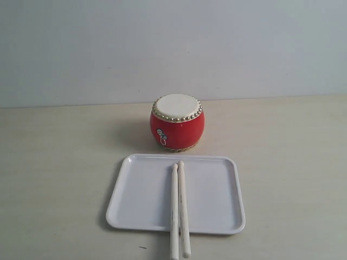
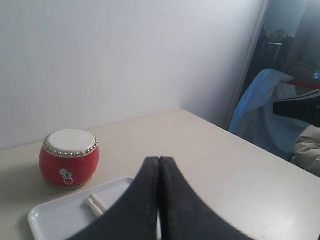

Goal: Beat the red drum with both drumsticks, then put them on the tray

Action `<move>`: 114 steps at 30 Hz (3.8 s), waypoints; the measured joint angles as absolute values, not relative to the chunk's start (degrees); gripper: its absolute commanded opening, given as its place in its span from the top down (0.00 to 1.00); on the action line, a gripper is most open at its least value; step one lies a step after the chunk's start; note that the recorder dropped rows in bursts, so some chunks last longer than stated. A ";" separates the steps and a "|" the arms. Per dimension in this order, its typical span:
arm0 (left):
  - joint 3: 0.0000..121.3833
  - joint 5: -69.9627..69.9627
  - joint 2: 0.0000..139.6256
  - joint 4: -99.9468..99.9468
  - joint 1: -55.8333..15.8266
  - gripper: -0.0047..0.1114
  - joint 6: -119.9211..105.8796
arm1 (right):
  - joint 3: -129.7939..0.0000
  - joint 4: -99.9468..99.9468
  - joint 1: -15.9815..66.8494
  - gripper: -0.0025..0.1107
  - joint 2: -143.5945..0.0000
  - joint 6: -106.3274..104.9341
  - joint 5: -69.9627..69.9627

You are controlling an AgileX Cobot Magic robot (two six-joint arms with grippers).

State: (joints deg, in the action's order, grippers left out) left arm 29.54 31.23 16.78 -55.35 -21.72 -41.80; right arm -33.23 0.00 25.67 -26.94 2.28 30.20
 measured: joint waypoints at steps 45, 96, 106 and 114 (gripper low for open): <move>1.04 6.17 0.33 -55.95 -12.57 0.96 -50.44 | -33.23 0.00 25.67 0.98 -26.84 2.06 30.31; 0.20 10.56 0.33 5.04 3.33 0.96 16.38 | -33.23 0.00 25.67 0.98 -26.84 1.87 30.31; 0.20 10.61 0.33 5.04 3.33 0.96 16.40 | -33.23 0.00 25.67 0.98 -26.84 1.87 30.31; 0.20 10.61 0.33 5.16 3.33 0.96 16.40 | -33.23 0.00 25.67 0.98 -26.84 1.87 29.74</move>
